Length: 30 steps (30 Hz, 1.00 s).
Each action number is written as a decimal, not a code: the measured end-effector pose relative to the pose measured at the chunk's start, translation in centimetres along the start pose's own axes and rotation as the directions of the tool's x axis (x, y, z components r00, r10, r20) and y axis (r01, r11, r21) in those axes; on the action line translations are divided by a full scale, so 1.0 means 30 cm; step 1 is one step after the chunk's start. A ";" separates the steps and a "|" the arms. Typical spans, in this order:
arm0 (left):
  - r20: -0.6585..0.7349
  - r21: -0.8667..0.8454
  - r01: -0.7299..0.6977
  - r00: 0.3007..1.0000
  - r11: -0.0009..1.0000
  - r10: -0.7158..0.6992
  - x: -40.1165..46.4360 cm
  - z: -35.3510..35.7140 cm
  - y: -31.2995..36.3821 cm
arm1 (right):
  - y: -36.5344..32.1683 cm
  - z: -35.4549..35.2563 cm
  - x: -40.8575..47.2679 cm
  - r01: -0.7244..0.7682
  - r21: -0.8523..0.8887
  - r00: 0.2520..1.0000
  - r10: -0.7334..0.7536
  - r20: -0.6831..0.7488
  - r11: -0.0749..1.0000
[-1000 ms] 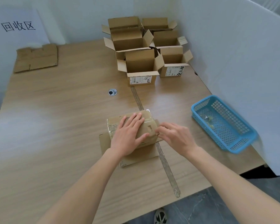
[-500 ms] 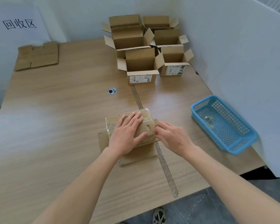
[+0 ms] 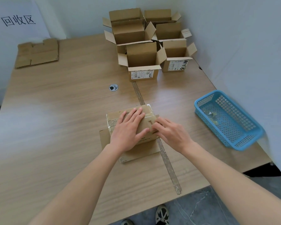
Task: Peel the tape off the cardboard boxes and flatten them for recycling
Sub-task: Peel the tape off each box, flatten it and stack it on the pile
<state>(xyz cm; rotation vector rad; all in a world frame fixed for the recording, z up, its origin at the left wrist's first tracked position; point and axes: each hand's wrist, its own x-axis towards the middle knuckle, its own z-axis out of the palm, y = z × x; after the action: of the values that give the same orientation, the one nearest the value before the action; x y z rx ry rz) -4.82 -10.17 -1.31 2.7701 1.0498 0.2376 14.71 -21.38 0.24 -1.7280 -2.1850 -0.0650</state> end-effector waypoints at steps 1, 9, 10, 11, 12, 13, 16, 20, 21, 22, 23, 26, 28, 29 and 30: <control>-0.002 0.000 0.002 1.000 1.000 -0.002 -0.001 -0.001 0.001 | -0.002 -0.003 -0.004 0.001 0.003 1.000 -0.001 -0.012 1.000; 0.004 0.006 0.009 1.000 1.000 -0.009 0.000 -0.004 0.003 | -0.016 -0.010 -0.007 0.016 -0.049 0.999 -0.018 -0.044 0.999; 0.003 0.002 0.010 1.000 1.000 -0.010 0.001 -0.004 0.004 | -0.016 -0.012 -0.009 0.019 -0.062 0.999 -0.021 -0.037 0.998; 0.001 -0.002 0.011 1.000 1.000 -0.011 0.001 -0.003 0.005 | -0.016 -0.013 -0.013 0.022 -0.078 0.999 -0.025 -0.032 0.997; 0.000 -0.004 0.010 1.000 1.000 -0.010 0.000 -0.002 0.006 | -0.016 -0.015 -0.016 0.027 -0.091 0.999 -0.030 -0.031 0.995; -0.001 -0.003 0.009 1.000 1.000 -0.009 0.000 -0.002 0.008 | -0.017 -0.015 -0.019 0.030 -0.100 0.999 -0.034 -0.035 0.994; -0.005 -0.002 0.007 1.000 1.000 -0.007 -0.001 -0.005 0.006 | -0.031 -0.017 -0.017 0.015 -0.089 0.999 -0.020 -0.049 0.996; 0.011 -0.003 -0.021 1.000 1.000 0.021 -0.003 -0.007 -0.012 | -0.031 -0.016 -0.026 0.022 -0.005 1.000 -0.022 0.008 1.000; 0.019 -0.001 -0.025 1.000 1.000 0.025 -0.002 -0.008 -0.015 | -0.021 -0.021 -0.033 0.025 0.024 0.999 -0.026 0.020 0.999; 0.024 0.006 -0.024 0.999 1.000 0.024 -0.002 -0.010 -0.016 | -0.009 -0.024 -0.041 0.007 0.082 1.000 -0.009 0.018 0.997; 0.023 0.012 -0.020 1.000 1.000 0.020 -0.001 -0.011 -0.015 | 0.001 -0.028 -0.050 -0.040 0.166 0.999 0.039 0.004 0.985; 0.022 0.005 -0.010 1.000 1.000 0.010 -0.006 -0.014 -0.003 | 0.014 -0.021 -0.072 -0.309 0.416 0.939 0.343 -0.006 0.855; 0.033 0.010 -0.013 0.999 1.000 0.013 -0.006 -0.016 0.000 | 0.003 -0.003 -0.062 -0.455 0.597 0.837 0.546 0.034 0.661; 0.036 0.014 -0.015 0.999 1.000 0.015 -0.005 -0.017 0.001 | -0.004 0.004 -0.049 -0.482 0.689 0.780 0.623 0.056 0.541; 0.037 0.018 -0.017 0.999 1.000 0.016 -0.006 -0.018 0.001 | -0.009 0.009 -0.029 -0.484 0.748 0.737 0.672 0.068 0.454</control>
<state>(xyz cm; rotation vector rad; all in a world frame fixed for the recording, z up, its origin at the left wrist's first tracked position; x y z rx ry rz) -5.05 -10.24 -0.79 2.7888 1.0260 0.1794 14.56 -22.20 -0.23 -1.7175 -1.0459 0.6624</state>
